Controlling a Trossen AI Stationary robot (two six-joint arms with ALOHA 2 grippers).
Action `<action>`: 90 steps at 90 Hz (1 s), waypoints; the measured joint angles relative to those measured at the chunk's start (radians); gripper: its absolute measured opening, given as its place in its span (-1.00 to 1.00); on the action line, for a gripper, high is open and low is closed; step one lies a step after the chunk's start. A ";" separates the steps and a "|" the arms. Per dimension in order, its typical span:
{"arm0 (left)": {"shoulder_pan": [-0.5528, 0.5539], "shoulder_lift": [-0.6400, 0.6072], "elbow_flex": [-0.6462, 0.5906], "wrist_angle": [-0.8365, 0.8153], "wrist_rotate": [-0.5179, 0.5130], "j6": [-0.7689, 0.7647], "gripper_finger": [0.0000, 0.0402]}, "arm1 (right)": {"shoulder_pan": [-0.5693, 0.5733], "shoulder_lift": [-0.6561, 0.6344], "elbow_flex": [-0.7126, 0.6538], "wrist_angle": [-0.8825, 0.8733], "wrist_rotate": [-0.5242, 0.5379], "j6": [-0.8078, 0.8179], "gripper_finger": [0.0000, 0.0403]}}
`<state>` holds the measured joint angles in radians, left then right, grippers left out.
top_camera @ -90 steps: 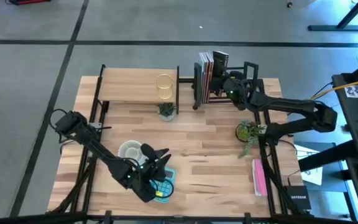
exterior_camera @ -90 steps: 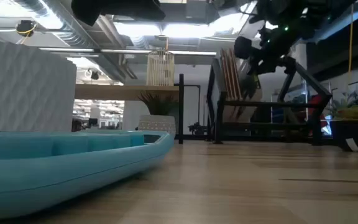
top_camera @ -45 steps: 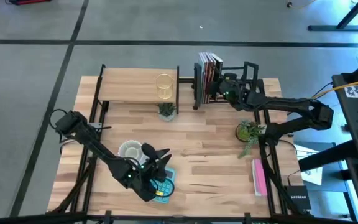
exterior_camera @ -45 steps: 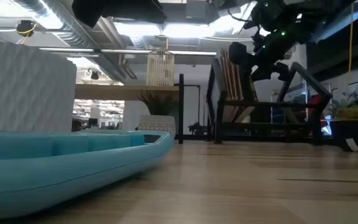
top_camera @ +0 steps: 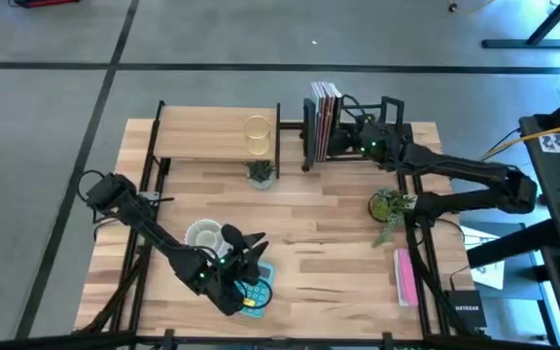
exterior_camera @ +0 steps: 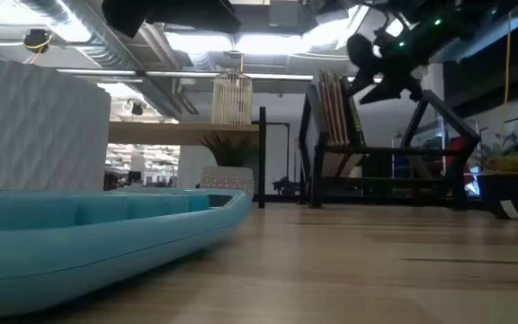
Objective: Stock shelves
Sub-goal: Put the black book on the book shelf
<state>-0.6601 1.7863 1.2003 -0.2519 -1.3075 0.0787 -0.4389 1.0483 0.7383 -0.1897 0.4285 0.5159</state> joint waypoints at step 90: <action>-0.010 0.000 0.000 0.000 0.000 0.003 -0.34 | -0.302 0.303 0.000 0.186 -0.398 -0.132 -0.64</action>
<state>-0.6704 1.7863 1.2003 -0.2516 -1.3071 0.0818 -0.7406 1.3512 0.7387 -0.0038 0.0305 0.3838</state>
